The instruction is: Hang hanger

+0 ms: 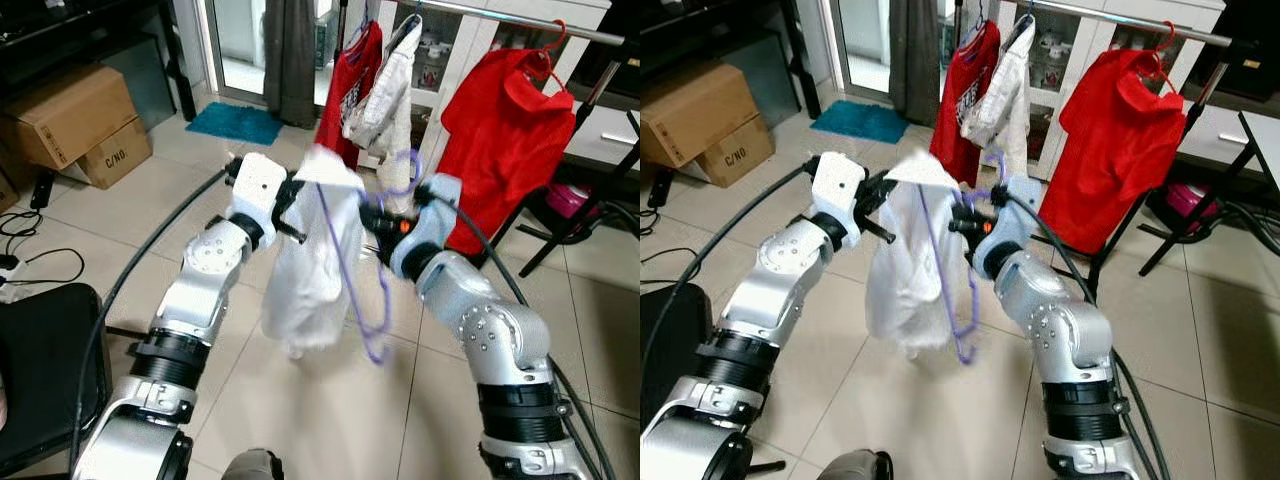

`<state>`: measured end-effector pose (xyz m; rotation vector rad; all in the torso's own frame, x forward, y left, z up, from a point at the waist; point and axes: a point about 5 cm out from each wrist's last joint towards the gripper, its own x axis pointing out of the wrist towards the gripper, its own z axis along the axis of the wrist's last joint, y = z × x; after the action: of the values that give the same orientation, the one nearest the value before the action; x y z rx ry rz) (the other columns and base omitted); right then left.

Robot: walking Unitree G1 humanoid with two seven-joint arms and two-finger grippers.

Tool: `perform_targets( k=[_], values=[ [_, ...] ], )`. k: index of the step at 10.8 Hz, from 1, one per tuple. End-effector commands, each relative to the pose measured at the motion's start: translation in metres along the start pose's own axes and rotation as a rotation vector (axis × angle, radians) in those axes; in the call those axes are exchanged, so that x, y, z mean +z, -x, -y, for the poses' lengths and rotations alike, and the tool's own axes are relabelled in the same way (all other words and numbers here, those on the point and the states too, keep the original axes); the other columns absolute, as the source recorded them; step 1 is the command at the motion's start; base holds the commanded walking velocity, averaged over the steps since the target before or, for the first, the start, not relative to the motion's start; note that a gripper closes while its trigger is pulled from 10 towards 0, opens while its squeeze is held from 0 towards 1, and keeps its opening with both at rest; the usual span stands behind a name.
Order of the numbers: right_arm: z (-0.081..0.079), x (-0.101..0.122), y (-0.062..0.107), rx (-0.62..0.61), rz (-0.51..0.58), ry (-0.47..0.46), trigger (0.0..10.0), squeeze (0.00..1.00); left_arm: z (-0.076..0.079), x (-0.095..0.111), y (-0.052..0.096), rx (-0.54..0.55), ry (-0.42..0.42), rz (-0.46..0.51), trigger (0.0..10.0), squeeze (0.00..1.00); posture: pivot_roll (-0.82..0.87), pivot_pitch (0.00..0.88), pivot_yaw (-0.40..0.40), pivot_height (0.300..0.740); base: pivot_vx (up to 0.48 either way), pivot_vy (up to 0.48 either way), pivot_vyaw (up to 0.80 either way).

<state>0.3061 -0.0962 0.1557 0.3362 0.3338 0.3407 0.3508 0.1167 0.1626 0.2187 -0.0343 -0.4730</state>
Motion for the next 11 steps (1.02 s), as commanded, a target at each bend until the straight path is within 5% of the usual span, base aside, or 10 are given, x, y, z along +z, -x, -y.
perform_targets(
  k=[1, 4, 7, 10, 11],
  values=[
    [0.005, -0.005, 0.005, -0.078, -0.051, 0.058, 10.0, 0.0, -0.002, 0.004, -0.003, 0.022, 0.005, 0.003, 0.0, 0.0, -0.04, 0.0, -0.029, 0.74, 0.0, 0.0, 0.0],
    [0.005, 0.001, 0.006, -0.133, -0.035, 0.123, 10.0, 0.0, 0.0, -0.001, -0.003, 0.029, 0.015, -0.032, 0.0, 0.0, -0.04, 0.0, -0.032, 0.74, 0.0, 0.0, 0.0],
    [-0.011, 0.03, 0.001, -0.088, 0.161, 0.04, 10.0, 0.0, 0.008, -0.005, -0.004, -0.014, 0.025, -0.062, 0.0, 0.0, -0.04, 0.0, -0.041, 0.74, 0.0, 0.0, 0.0],
    [-0.022, 0.04, -0.001, -0.011, 0.242, 0.021, 10.0, 0.0, 0.021, -0.011, -0.003, -0.066, 0.038, -0.092, 0.0, 0.0, -0.03, 0.0, -0.048, 0.74, 0.0, 0.0, 0.0],
    [-0.027, 0.041, -0.001, 0.027, 0.263, 0.022, 10.0, 0.0, 0.022, -0.009, -0.004, -0.072, 0.035, -0.084, 8.9, 0.0, -0.03, 0.0, -0.047, 0.74, 0.0, 0.0, 0.0]
  ],
)
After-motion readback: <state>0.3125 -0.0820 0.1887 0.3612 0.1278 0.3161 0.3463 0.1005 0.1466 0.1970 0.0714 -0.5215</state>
